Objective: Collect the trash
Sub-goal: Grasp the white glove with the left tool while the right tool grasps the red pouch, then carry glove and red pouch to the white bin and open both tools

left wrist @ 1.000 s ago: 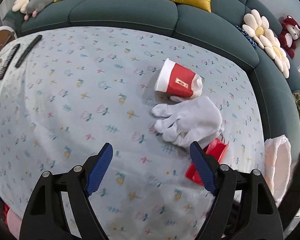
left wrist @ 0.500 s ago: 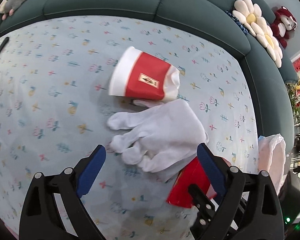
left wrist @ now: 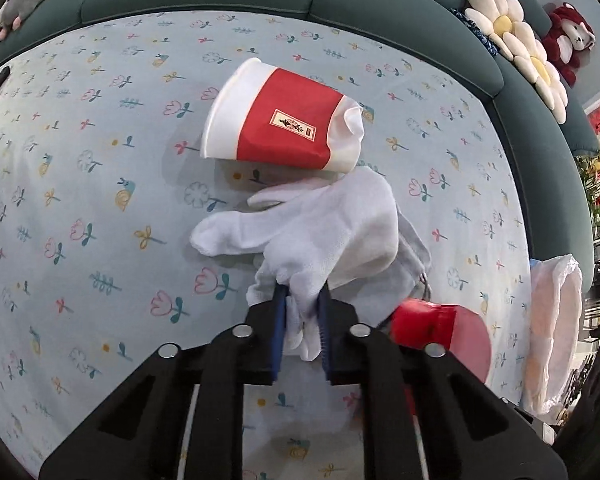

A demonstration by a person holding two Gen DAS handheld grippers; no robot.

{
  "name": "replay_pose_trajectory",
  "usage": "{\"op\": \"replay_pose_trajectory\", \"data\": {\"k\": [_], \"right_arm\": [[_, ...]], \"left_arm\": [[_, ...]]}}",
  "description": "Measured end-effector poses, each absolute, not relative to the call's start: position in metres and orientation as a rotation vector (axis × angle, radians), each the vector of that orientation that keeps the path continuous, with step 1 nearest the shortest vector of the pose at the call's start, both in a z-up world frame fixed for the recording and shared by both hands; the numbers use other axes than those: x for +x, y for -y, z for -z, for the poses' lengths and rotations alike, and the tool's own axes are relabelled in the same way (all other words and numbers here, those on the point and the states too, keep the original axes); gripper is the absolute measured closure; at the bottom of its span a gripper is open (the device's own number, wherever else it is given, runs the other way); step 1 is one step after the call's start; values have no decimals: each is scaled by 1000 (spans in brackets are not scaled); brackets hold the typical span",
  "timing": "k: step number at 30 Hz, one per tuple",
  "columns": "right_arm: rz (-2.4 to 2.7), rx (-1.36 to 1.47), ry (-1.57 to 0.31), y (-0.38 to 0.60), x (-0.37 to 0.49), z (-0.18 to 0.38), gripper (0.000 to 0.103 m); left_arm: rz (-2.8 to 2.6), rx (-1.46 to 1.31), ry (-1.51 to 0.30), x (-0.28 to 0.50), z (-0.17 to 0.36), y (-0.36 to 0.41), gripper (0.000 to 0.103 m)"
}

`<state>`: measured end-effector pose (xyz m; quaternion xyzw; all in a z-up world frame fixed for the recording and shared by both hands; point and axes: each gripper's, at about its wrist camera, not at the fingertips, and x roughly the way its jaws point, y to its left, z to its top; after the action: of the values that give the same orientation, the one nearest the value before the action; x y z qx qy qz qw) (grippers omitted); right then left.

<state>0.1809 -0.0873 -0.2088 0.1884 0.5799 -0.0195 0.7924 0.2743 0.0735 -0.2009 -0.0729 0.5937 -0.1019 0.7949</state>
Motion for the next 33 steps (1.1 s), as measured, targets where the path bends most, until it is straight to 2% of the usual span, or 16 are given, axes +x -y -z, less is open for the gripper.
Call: {"op": "replay_pose_trajectory", "data": {"k": [9, 17, 28, 33], "right_arm": [[26, 423, -1194, 94, 161, 185, 102], [27, 439, -1085, 111, 148, 136, 102], [60, 452, -889, 162, 119, 50, 102], [81, 463, -834, 183, 104, 28, 102]], "left_arm": [[208, -171, -1209, 249, 159, -74, 91], [243, -173, -1142, 224, 112, -60, 91], [339, -123, -1013, 188, 33, -1, 91], [390, -87, -961, 166, 6, 31, 91]]}}
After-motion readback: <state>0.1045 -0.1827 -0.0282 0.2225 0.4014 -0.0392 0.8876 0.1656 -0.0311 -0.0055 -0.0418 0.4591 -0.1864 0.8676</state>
